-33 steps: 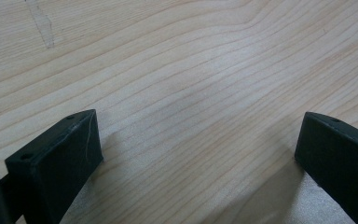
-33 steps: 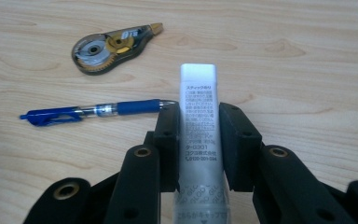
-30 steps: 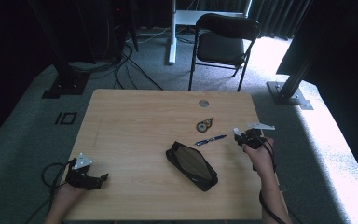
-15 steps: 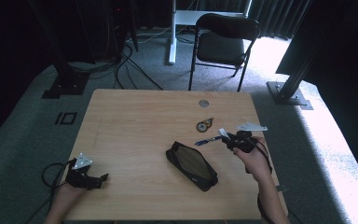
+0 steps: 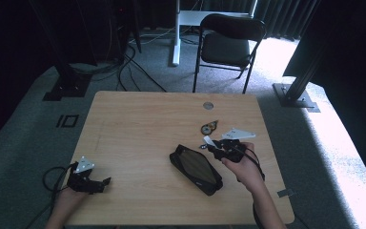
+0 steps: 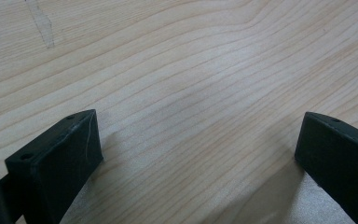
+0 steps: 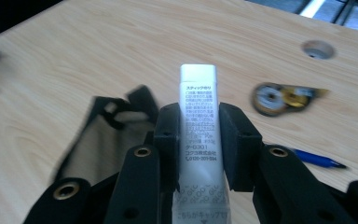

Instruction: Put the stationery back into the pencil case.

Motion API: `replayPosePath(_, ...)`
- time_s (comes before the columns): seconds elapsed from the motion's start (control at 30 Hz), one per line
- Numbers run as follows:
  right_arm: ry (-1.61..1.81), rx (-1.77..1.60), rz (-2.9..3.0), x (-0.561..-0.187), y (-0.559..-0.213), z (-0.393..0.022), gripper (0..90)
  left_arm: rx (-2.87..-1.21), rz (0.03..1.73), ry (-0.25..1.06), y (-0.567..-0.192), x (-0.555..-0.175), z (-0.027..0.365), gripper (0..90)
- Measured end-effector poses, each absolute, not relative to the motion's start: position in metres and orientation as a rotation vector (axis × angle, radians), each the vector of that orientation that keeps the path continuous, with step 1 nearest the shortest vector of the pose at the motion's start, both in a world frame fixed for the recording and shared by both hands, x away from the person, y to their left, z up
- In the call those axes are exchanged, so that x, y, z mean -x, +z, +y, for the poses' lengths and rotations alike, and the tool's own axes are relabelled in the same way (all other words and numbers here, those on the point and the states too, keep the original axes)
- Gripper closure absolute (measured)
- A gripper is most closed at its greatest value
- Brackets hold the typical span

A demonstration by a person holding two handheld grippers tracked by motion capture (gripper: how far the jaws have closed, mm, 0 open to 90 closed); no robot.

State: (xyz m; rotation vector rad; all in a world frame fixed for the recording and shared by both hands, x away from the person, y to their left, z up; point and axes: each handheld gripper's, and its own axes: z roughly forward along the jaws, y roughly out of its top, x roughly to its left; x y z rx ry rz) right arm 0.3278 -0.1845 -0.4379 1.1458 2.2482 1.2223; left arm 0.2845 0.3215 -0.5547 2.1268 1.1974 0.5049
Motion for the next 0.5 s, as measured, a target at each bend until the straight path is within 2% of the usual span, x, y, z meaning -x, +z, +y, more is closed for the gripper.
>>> replayPosePath(0.5, 1.171, -1.017, 2.443, -0.324, -0.444, -0.143, 69.9, -2.127, 1.197, 0.506, -0.555, -0.285, 0.322, 0.7)
